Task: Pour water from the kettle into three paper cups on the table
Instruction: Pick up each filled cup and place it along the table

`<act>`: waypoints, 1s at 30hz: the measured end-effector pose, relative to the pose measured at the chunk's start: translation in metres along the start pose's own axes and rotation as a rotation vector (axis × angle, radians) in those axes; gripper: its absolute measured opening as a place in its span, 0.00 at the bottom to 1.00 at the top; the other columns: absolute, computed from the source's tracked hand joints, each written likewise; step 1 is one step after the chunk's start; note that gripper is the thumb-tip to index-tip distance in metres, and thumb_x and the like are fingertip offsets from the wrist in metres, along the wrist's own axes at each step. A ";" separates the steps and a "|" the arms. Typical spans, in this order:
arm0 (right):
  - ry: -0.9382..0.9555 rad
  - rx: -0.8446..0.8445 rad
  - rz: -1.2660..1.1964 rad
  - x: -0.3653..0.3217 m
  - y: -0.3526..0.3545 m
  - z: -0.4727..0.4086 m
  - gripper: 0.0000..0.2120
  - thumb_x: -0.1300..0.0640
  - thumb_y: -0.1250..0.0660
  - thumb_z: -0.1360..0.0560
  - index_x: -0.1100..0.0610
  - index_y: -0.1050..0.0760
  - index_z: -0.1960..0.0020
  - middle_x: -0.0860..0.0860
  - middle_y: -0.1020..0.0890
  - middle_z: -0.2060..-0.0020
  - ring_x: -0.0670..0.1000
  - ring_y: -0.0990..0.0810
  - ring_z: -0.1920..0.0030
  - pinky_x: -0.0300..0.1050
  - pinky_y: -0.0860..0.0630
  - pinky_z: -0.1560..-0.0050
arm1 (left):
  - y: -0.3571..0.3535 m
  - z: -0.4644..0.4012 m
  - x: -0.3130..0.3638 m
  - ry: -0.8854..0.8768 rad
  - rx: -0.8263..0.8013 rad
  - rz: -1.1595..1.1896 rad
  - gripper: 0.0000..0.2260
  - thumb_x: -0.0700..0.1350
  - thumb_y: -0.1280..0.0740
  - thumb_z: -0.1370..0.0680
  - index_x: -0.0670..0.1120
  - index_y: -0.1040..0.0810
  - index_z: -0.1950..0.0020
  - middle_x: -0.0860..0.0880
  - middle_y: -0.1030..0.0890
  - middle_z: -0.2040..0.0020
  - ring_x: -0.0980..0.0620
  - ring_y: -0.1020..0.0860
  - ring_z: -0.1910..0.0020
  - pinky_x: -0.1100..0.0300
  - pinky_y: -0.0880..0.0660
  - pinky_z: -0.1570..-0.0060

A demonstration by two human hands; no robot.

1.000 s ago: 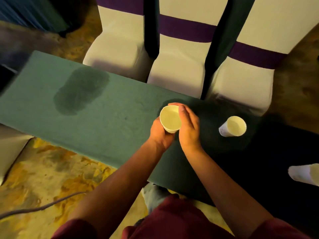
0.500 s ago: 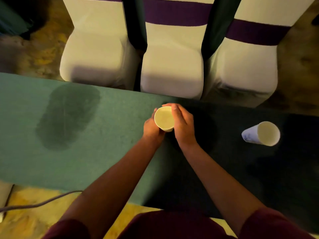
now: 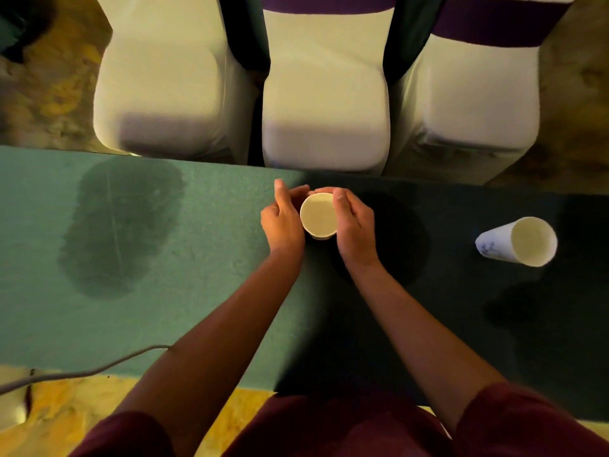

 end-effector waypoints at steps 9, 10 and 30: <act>0.066 -0.015 0.074 -0.005 0.009 0.005 0.18 0.55 0.43 0.16 0.63 0.17 0.42 0.56 0.14 0.45 0.54 0.16 0.42 0.54 0.22 0.38 | 0.021 0.000 0.013 0.048 0.070 0.199 0.25 0.52 0.48 0.14 0.35 0.18 0.46 0.35 0.15 0.51 0.41 0.15 0.48 0.48 0.20 0.41; 0.086 -0.011 0.080 -0.010 0.011 0.005 0.18 0.55 0.43 0.17 0.64 0.18 0.42 0.56 0.14 0.44 0.54 0.17 0.41 0.55 0.23 0.36 | 0.024 0.001 0.015 0.043 0.080 0.207 0.25 0.51 0.48 0.14 0.34 0.19 0.44 0.35 0.15 0.50 0.40 0.15 0.47 0.49 0.20 0.42; 0.383 0.115 0.069 -0.142 0.222 0.116 0.11 0.65 0.38 0.21 0.66 0.17 0.47 0.60 0.13 0.52 0.58 0.17 0.51 0.53 0.22 0.46 | 0.023 0.186 0.001 -0.114 0.219 0.268 0.19 0.44 0.47 0.17 0.38 0.19 0.53 0.40 0.16 0.60 0.45 0.18 0.60 0.53 0.20 0.55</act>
Point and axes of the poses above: each hand's wrist, its own z-axis away from the middle knuckle, its own y-axis out of the back of the hand, x = y × z, the point moved 2 cm from there along -z, towards the middle knuckle
